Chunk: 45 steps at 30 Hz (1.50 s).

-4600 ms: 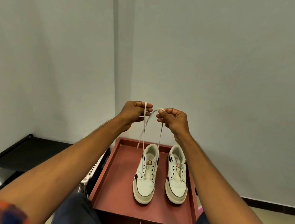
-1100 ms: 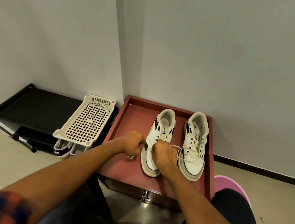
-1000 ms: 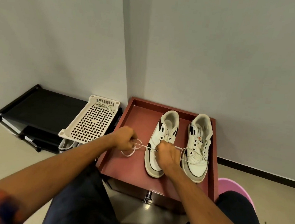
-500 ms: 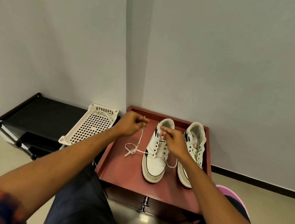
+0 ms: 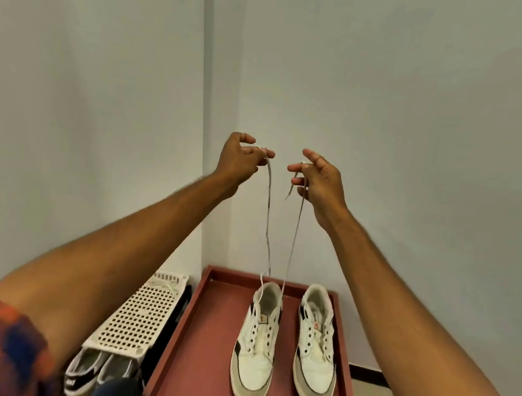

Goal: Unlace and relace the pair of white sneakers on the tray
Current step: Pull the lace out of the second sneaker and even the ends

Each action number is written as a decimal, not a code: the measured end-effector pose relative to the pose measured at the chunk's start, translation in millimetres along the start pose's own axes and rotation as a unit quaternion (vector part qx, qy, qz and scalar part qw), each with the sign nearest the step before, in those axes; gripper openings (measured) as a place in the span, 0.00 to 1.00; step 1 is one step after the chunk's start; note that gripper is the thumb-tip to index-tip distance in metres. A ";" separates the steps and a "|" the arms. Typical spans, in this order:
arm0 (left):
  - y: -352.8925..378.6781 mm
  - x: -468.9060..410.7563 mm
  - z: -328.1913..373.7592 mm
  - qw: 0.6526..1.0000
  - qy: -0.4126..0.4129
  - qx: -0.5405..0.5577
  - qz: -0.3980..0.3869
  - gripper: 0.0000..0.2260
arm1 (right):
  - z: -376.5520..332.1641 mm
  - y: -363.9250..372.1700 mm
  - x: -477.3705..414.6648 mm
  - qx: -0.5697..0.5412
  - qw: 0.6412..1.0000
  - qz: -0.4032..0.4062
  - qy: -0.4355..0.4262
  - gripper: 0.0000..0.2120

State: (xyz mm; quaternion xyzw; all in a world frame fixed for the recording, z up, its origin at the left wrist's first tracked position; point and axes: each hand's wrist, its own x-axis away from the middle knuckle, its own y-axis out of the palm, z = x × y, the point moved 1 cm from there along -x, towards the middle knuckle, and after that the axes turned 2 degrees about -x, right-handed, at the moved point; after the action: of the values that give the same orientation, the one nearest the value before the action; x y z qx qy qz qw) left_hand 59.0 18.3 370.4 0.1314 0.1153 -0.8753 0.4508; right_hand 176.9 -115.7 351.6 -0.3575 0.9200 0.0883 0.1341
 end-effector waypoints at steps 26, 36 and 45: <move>6.7 -1.5 113.5 1.000 0.016 0.017 -0.004 0.06 | -69.7 -2.7 -2.2 -0.240 0.970 0.032 -0.032 0.12; 3.7 0.0 119.8 0.999 -0.003 0.041 0.016 0.05 | -92.8 10.4 -11.5 -0.294 0.955 0.009 -0.044 0.08; 8.7 4.3 125.2 0.998 -0.014 0.065 0.008 0.07 | -89.3 20.9 -10.8 -0.293 0.954 0.013 -0.060 0.09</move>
State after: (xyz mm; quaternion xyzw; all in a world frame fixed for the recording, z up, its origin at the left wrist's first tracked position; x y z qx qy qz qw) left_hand 48.0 -29.9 485.8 0.1489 0.0512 -0.8791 0.4499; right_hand 153.9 -116.7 441.0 -0.3630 0.8486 0.3772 0.0769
